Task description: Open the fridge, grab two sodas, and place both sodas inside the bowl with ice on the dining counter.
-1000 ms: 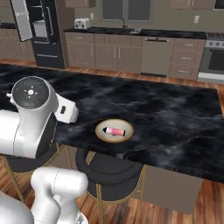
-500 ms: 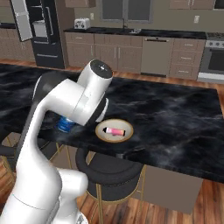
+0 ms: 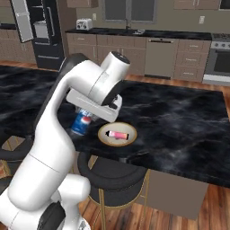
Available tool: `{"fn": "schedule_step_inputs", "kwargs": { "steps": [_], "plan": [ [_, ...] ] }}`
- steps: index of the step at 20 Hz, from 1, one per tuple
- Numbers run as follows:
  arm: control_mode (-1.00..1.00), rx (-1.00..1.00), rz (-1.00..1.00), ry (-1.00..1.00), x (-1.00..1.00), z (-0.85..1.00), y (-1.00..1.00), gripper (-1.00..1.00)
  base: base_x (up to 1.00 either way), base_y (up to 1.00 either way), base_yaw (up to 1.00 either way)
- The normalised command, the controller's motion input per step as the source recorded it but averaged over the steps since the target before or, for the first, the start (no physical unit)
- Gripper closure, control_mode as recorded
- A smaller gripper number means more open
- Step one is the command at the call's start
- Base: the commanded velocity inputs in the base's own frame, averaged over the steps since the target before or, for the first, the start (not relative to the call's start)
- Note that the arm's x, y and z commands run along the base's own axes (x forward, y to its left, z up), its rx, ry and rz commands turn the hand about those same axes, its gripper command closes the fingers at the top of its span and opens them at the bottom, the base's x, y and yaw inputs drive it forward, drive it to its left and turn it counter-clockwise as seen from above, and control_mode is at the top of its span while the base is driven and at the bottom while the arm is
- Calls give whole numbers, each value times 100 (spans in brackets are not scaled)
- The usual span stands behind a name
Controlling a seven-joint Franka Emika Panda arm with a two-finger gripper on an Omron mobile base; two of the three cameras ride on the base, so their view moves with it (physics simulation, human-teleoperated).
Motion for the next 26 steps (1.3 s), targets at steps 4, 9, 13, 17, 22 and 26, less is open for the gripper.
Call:
{"fn": "schedule_step_inputs", "kwargs": {
  "steps": [4,9,13,17,22,26],
  "plan": [
    [-100,-16,1,2,2,-22,-6,100,0,0,0],
    [-100,-17,0,-3,0,-17,0,100,0,0,0],
    [-100,-15,0,-6,7,-14,0,100,0,0,0],
    [-100,-11,0,-4,14,-20,0,100,0,0,0],
    [-100,-8,0,0,36,-25,-2,100,0,0,0],
    [-100,-5,2,0,52,-18,-8,100,0,0,0]
  ]
}}
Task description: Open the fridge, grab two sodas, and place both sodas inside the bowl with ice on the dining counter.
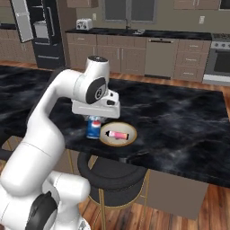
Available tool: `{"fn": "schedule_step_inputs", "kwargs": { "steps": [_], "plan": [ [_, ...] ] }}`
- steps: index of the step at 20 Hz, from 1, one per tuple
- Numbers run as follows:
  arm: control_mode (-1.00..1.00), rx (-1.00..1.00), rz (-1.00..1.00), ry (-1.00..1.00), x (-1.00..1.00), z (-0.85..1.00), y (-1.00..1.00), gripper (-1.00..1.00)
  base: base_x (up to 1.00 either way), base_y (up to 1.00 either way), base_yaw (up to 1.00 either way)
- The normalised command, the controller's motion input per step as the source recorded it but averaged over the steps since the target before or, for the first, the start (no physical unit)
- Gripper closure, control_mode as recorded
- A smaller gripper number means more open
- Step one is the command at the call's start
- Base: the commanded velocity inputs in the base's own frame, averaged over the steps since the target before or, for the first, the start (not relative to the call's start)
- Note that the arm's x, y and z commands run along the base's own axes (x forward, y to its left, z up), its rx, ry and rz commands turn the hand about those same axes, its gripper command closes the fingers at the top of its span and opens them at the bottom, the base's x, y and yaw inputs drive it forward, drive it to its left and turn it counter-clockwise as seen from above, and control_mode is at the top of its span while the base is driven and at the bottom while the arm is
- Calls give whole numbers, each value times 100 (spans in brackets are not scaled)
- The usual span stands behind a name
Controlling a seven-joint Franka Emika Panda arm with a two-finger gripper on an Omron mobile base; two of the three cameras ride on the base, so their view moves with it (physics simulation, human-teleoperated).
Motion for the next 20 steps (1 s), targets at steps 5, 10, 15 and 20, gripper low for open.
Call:
{"fn": "schedule_step_inputs", "kwargs": {
  "steps": [5,10,15,20],
  "plan": [
    [-100,-5,5,0,52,-20,-9,100,0,0,0],
    [-100,-4,6,0,31,-35,-4,100,0,0,0],
    [-100,-3,5,0,36,-29,-5,100,0,0,0],
    [-100,-1,5,0,40,-24,-4,100,0,0,0]
  ]
}}
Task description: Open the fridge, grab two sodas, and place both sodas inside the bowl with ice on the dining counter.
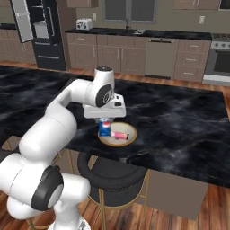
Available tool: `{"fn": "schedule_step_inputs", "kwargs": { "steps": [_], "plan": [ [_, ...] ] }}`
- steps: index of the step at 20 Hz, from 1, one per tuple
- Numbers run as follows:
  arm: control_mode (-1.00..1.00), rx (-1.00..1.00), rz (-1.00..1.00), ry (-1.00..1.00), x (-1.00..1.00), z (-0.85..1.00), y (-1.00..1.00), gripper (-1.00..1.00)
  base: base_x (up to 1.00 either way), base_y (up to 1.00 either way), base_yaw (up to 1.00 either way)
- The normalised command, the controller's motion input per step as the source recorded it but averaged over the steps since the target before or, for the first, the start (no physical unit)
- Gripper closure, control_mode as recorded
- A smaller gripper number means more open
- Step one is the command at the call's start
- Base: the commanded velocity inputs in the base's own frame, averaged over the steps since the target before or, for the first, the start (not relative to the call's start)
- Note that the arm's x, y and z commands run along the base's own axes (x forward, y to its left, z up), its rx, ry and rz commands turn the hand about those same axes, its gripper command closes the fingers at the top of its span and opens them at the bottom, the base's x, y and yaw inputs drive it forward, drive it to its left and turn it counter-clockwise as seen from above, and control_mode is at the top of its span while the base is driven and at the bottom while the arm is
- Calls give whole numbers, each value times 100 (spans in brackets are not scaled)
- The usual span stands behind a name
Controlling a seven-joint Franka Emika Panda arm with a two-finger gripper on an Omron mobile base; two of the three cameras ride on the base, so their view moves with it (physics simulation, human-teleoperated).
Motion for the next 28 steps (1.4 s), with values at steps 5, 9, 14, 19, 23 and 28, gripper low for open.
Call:
{"fn": "schedule_step_inputs", "kwargs": {
  "steps": [5,9,14,19,23,28],
  "plan": [
    [-100,-1,4,0,32,-24,-3,100,0,0,0],
    [-100,0,4,0,26,-16,-5,100,0,0,0],
    [-100,0,3,0,22,-15,-11,100,0,0,0],
    [-100,0,4,0,14,-19,-6,100,0,0,0],
    [-100,0,3,0,22,-18,-4,100,0,0,0],
    [-100,0,3,0,27,-17,-3,100,0,0,0]
  ]
}}
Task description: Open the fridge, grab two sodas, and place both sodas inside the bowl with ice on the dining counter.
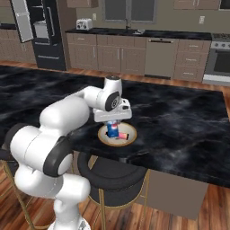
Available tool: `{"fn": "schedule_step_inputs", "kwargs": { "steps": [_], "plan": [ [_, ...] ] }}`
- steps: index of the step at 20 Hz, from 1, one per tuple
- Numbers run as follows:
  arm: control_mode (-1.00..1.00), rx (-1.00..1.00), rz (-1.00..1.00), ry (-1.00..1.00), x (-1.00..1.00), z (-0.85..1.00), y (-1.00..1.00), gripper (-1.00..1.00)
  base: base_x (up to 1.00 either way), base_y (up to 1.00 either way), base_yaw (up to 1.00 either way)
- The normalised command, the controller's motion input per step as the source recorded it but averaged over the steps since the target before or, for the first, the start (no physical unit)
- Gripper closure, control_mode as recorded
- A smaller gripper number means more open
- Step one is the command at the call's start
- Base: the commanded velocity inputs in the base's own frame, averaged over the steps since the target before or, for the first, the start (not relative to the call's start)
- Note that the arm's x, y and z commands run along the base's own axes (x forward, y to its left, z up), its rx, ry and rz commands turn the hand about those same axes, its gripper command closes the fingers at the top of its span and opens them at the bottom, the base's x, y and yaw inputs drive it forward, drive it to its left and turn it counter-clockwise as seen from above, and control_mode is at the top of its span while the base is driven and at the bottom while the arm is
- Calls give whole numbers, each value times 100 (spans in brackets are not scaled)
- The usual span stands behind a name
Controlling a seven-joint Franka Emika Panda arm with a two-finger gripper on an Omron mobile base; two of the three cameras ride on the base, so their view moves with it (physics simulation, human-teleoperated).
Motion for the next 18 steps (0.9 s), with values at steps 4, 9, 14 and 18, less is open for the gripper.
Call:
{"fn": "schedule_step_inputs", "kwargs": {
  "steps": [4,9,14,18],
  "plan": [
    [-100,0,3,0,28,-17,-3,100,0,0,0],
    [-100,0,3,0,15,-19,0,100,0,0,0],
    [-100,0,3,0,13,-19,0,100,0,0,0],
    [-100,0,3,0,15,-18,0,100,0,0,0]
  ]
}}
